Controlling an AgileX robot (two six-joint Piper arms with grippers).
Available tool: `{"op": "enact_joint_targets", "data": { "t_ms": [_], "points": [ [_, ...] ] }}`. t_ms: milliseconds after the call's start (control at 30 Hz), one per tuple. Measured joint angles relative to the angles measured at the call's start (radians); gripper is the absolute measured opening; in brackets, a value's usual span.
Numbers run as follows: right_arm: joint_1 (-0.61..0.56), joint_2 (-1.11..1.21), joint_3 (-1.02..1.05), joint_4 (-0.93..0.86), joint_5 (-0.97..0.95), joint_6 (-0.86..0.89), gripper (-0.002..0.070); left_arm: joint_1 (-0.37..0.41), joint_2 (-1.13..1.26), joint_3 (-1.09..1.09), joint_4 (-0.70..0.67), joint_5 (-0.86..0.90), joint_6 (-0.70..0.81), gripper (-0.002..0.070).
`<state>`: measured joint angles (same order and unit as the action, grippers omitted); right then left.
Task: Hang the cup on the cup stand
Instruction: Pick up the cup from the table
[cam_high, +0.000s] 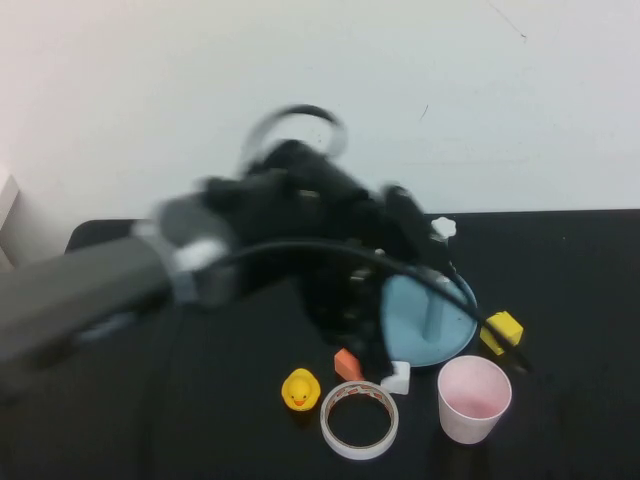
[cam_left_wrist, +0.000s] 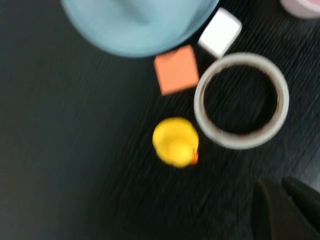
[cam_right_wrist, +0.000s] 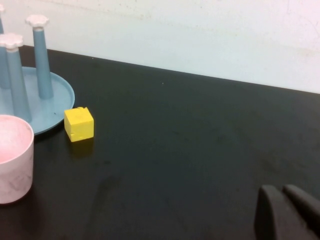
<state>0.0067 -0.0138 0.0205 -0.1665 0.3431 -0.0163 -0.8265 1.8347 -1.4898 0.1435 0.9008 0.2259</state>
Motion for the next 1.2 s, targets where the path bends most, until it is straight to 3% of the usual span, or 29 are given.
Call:
{"op": "enact_joint_targets", "data": {
  "t_ms": [67, 167, 367, 500, 1000, 1100, 1200],
  "points": [
    [0.0, 0.0, 0.0, 0.0, 0.0, 0.0, -0.0001, -0.021, 0.072, -0.067, 0.005, 0.024, 0.004, 0.0027],
    [0.0, 0.0, 0.0, 0.0, 0.0, 0.0, -0.0001, -0.045, 0.188, -0.173, 0.005, 0.057, -0.007, 0.0129],
    [0.0, 0.0, 0.0, 0.0, 0.0, 0.0, -0.0001, -0.052, 0.36, -0.387, -0.074, 0.119, -0.18, 0.0442],
    [0.0, 0.0, 0.0, 0.0, 0.0, 0.0, -0.0001, -0.052, 0.456, -0.488, -0.101, 0.12, -0.247, 0.0503],
    [0.0, 0.0, 0.0, 0.0, 0.0, -0.001, -0.0001, -0.05, 0.65, -0.586, -0.158, 0.038, -0.387, 0.0512],
    [0.0, 0.0, 0.0, -0.002, 0.0, -0.001, -0.0001, -0.05, 0.665, -0.586, -0.163, 0.022, -0.387, 0.0441],
    [0.0, 0.0, 0.0, -0.002, 0.0, -0.002, -0.0001, -0.05, 0.681, -0.588, -0.16, 0.013, -0.387, 0.0273]
  ]
}}
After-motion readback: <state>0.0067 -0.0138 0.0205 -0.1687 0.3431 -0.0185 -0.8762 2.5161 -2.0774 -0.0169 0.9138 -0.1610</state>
